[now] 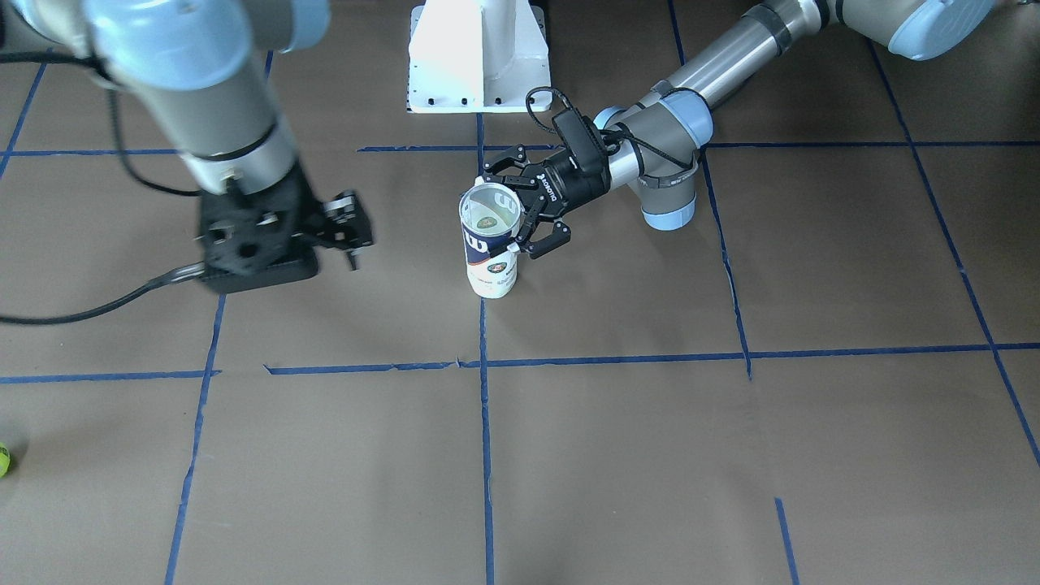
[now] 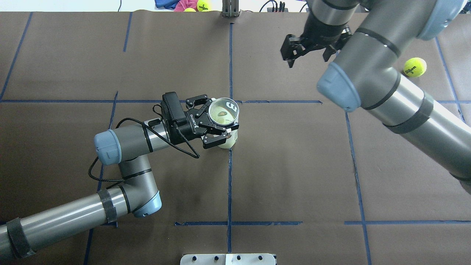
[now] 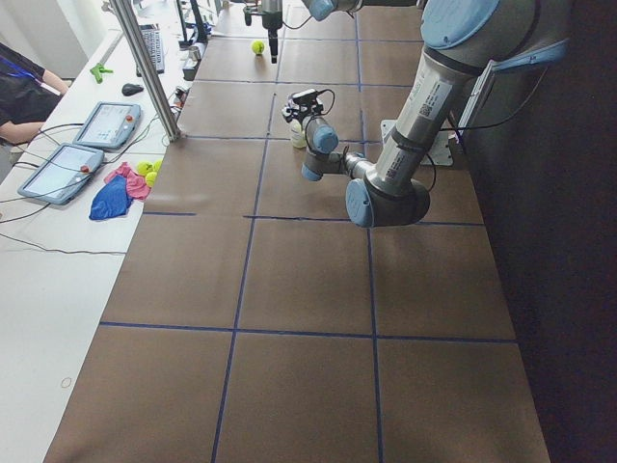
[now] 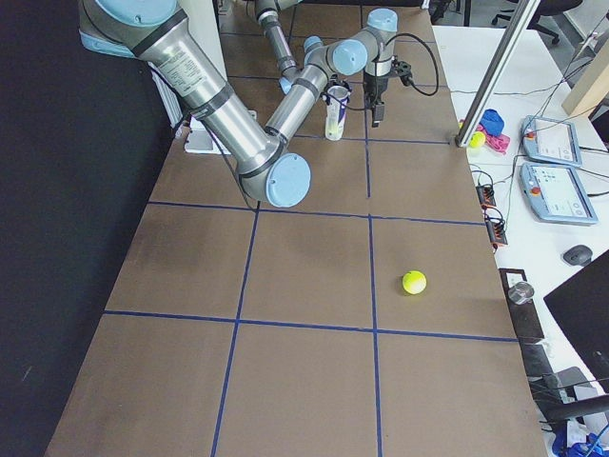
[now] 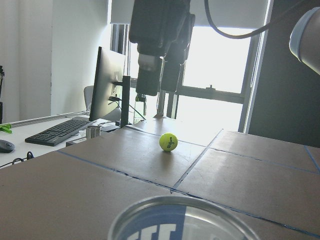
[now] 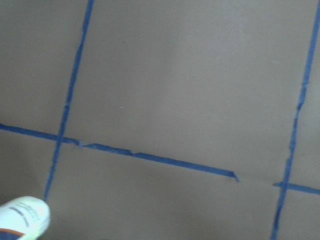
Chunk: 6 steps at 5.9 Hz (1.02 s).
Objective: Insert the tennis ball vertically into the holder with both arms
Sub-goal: 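Move the right gripper back to the second tennis ball and descend onto it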
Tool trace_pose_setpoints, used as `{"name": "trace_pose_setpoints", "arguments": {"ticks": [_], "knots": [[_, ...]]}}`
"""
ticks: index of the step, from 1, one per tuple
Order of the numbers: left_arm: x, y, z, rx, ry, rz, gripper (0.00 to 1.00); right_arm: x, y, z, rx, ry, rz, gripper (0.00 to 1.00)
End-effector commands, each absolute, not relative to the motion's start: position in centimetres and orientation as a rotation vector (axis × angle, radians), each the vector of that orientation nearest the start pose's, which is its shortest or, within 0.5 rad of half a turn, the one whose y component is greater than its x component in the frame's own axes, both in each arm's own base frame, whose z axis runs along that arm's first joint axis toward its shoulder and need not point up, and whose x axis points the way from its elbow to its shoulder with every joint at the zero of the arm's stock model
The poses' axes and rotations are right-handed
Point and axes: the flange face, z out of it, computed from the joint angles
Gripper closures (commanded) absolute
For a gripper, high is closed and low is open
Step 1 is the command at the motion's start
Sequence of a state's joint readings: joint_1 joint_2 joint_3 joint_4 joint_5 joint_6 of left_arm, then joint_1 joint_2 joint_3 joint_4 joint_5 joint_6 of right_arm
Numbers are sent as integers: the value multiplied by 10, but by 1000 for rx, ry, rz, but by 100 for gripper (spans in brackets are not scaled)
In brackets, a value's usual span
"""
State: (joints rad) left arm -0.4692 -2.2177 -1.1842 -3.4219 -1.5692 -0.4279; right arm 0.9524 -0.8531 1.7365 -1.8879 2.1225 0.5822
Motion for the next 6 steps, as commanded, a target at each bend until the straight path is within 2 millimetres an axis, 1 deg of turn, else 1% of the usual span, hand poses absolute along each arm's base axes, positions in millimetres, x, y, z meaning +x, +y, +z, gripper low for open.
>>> {"name": "trace_pose_setpoints", "arguments": {"ticks": [1,2,3,4,5,6], "knots": [[536,-422,265,1542,1478,398,14,-222,-614,315,208,-718,-340,1],[536,-422,266,1542,1476,398,14,-183,-633,373,221,-702,-394,1],[536,-422,266,1542,1476,398,14,-148,-661,442,257,-710,-456,1],[536,-422,266,1541,1477,399,13,-128,-684,506,302,-697,-497,1],[536,-422,266,1541,1477,399,13,-127,-692,551,340,-692,-524,1],[535,-422,265,1545,1476,398,13,-127,-693,580,362,-689,-538,1]]}}
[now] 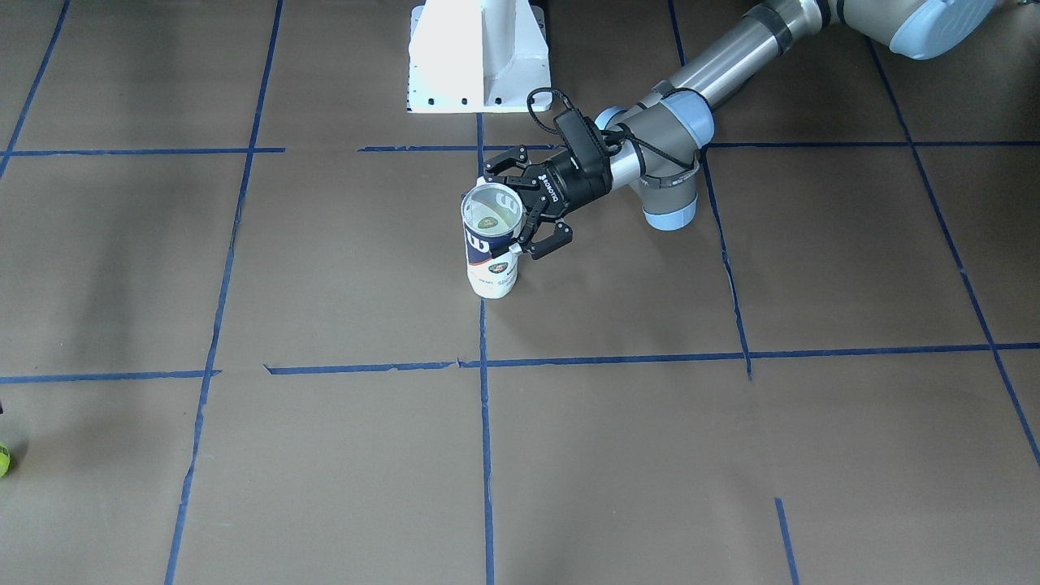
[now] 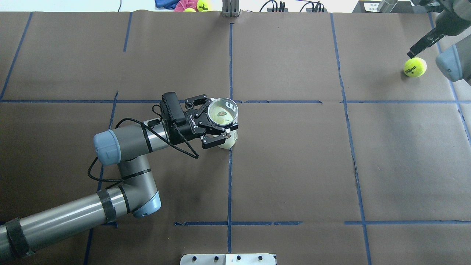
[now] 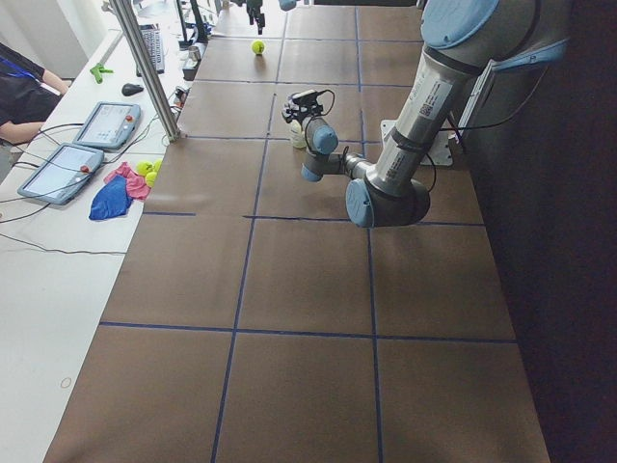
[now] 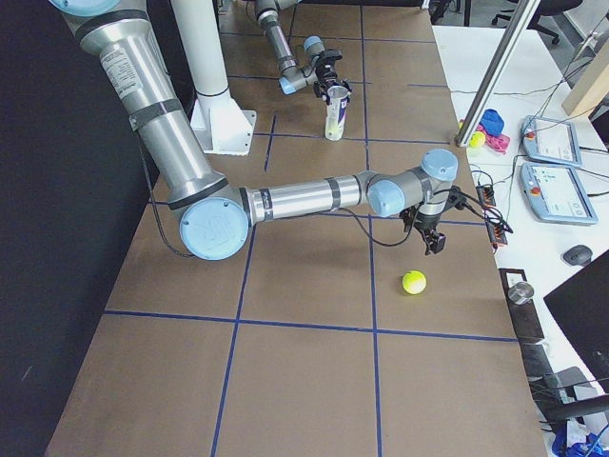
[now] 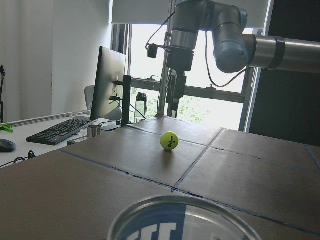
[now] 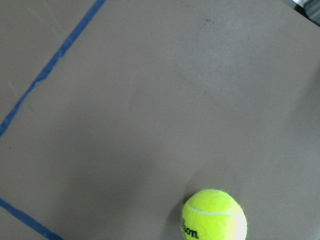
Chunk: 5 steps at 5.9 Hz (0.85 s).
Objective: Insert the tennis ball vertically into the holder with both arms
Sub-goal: 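Move the right gripper back to the second tennis ball and descend onto it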
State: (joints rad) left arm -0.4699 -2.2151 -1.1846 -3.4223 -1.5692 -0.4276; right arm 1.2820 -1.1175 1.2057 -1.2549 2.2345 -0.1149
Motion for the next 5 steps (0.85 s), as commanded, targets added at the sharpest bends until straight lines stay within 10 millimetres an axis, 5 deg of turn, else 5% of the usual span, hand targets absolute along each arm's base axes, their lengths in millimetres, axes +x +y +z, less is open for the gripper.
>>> {"name": "trace_pose_setpoints", "arguments": {"ticks": [1,5], "knots": [[535,-422,264,1546,1477,398,13,-130,-693,599,359,-683,-540,1],[535,-422,264,1546,1477,398,12,-168,-693,640,297,-581,-566,1]]}}
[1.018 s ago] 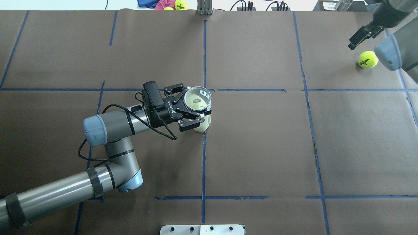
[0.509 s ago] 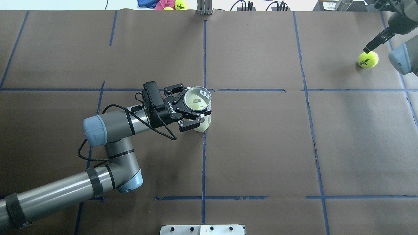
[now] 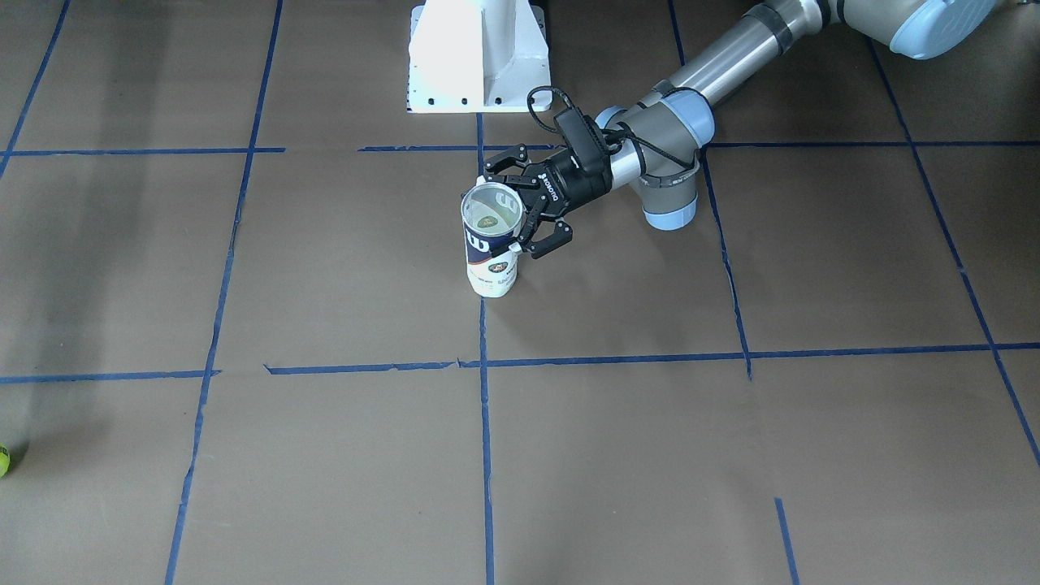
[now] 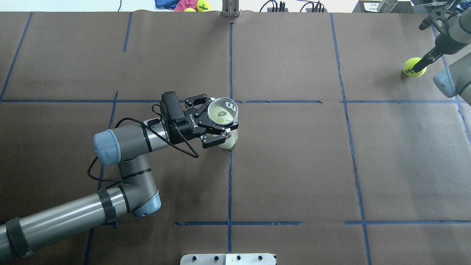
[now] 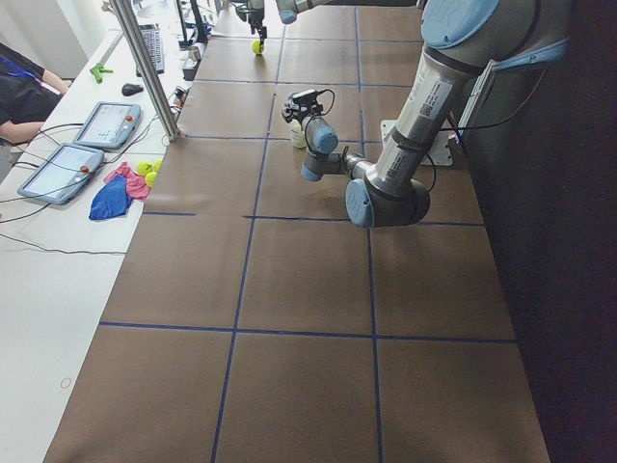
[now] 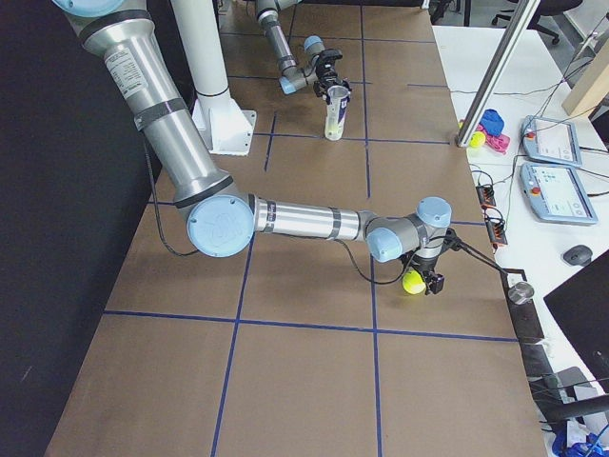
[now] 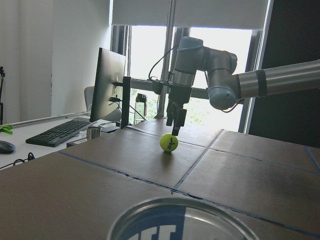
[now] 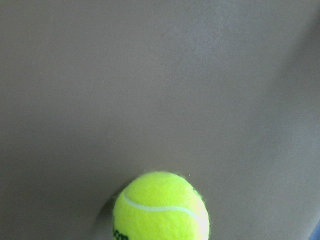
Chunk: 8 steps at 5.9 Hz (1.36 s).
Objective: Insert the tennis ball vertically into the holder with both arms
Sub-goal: 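Grasp the second ball with the right gripper and carry it over the can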
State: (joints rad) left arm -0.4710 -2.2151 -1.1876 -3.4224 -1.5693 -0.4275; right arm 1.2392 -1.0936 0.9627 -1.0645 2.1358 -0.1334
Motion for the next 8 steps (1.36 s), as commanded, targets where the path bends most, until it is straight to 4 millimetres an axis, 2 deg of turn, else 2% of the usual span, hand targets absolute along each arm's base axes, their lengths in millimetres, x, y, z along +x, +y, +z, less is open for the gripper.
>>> {"name": "trace_pose_setpoints", "arguments": {"ticks": [1,2,4,5,6,7,8], "knots": [[535,-422,264,1545,1478,397,12,-179,-690,648,281,-551,-569,1],[535,-422,264,1544,1478,397,12,-184,-699,645,274,-548,-569,8],[535,-422,264,1544,1478,397,12,-186,-705,636,286,-548,-570,82],[535,-422,264,1546,1479,397,12,-186,-706,631,298,-549,-573,98],[535,-422,264,1545,1478,397,12,-186,-710,608,329,-562,-540,99],[535,-422,264,1544,1478,397,12,-186,-710,557,379,-631,-469,99],[535,-422,263,1546,1479,397,12,-189,-706,524,385,-708,-401,100]]}}
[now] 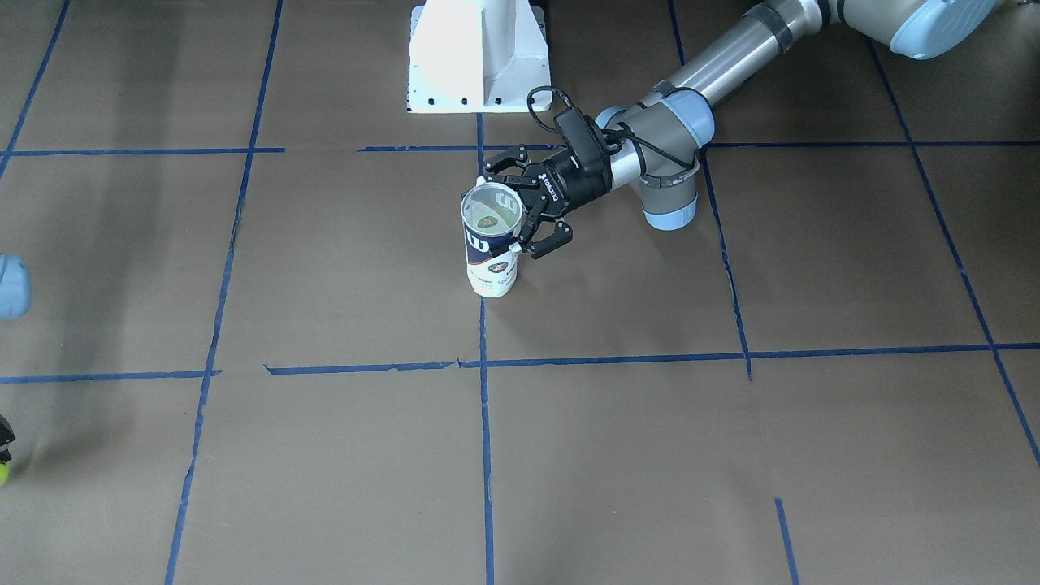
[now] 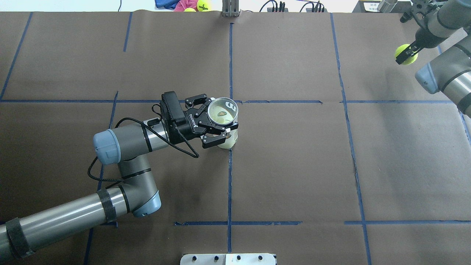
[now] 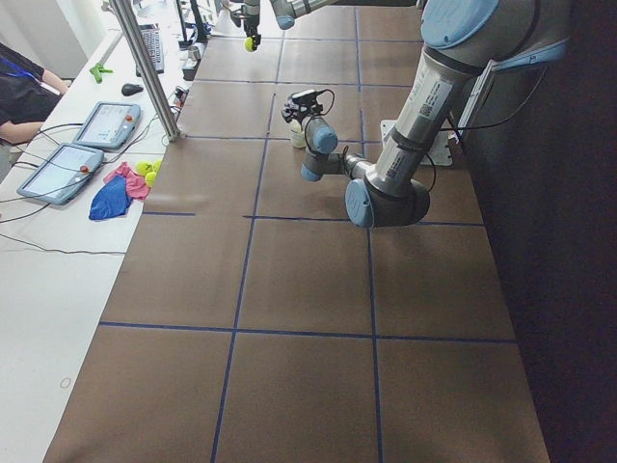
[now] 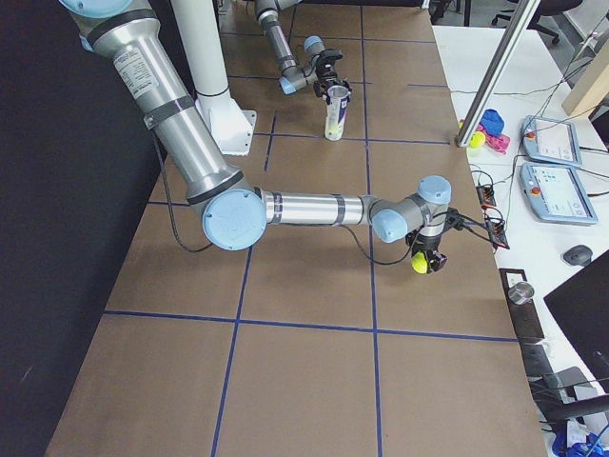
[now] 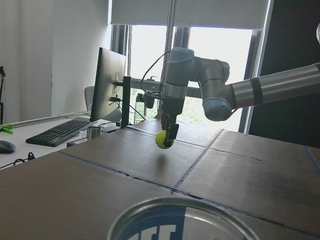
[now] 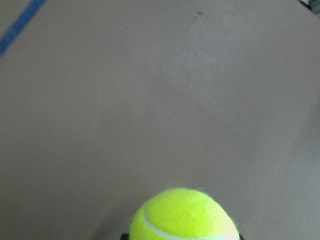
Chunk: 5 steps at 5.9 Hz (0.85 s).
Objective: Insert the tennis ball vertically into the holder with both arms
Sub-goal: 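Grasp the second ball with the right gripper and carry it over the can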
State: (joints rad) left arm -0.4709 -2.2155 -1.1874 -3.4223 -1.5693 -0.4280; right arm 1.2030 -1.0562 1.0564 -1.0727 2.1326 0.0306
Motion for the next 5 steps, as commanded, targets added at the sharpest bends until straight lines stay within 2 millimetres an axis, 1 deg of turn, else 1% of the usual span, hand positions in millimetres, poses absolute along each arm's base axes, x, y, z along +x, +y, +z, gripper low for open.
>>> {"name": "trace_pose_setpoints", "arguments": {"ticks": [1,2,3,4,5], "knots": [[536,-421,263,1545,1481,397,12,-191,-700,481,386,-737,-335,100],[535,-421,263,1544,1483,396,12,-204,-677,415,343,-746,-311,100],[535,-421,263,1544,1483,396,12,-219,-634,342,283,-747,-300,100],[535,-421,263,1545,1482,395,12,-240,-587,279,243,-781,-225,100],[535,-421,263,1544,1483,396,12,-275,-549,228,208,-859,-125,100]]}}
